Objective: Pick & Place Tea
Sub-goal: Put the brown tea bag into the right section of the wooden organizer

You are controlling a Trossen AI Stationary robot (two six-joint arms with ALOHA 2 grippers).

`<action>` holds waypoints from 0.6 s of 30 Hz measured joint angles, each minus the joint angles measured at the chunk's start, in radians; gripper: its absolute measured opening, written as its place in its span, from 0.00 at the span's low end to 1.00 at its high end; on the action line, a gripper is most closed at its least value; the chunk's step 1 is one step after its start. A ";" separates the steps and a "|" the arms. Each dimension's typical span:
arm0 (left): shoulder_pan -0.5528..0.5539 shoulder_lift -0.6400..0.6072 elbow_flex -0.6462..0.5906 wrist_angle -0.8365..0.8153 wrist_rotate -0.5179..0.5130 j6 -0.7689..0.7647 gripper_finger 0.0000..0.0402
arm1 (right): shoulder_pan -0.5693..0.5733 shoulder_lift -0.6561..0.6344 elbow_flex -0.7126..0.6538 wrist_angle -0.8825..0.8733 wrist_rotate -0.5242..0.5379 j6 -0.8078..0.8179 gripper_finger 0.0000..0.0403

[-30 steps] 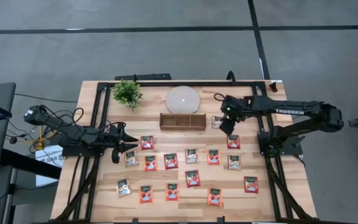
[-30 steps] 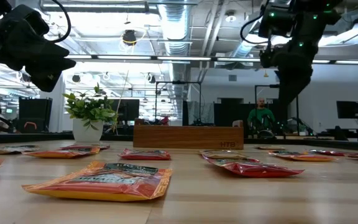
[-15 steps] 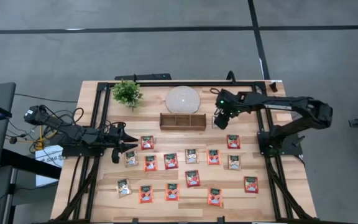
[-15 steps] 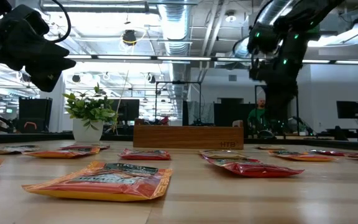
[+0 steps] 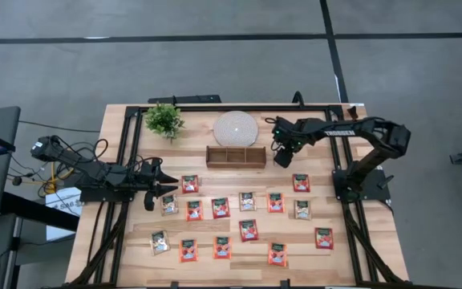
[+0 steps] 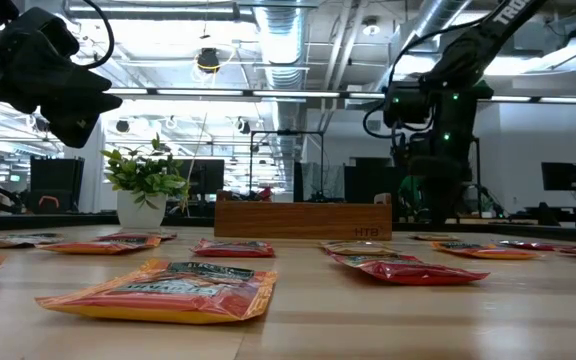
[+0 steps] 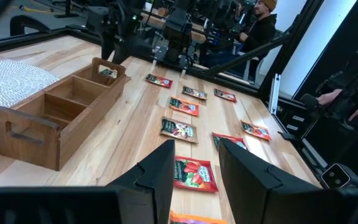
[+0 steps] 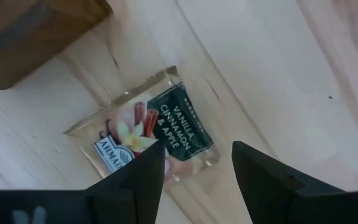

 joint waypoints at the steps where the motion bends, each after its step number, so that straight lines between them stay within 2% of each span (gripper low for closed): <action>1: 0.000 0.000 0.000 0.000 0.000 0.000 0.29 | -0.002 0.000 0.000 0.005 0.001 -0.001 0.45; 8: 0.000 0.000 0.000 0.000 0.000 0.002 0.29 | -0.028 0.004 0.000 0.030 0.023 -0.013 0.45; 18: 0.000 0.000 0.000 0.000 0.000 0.000 0.29 | -0.018 0.099 0.006 0.036 0.025 -0.035 0.45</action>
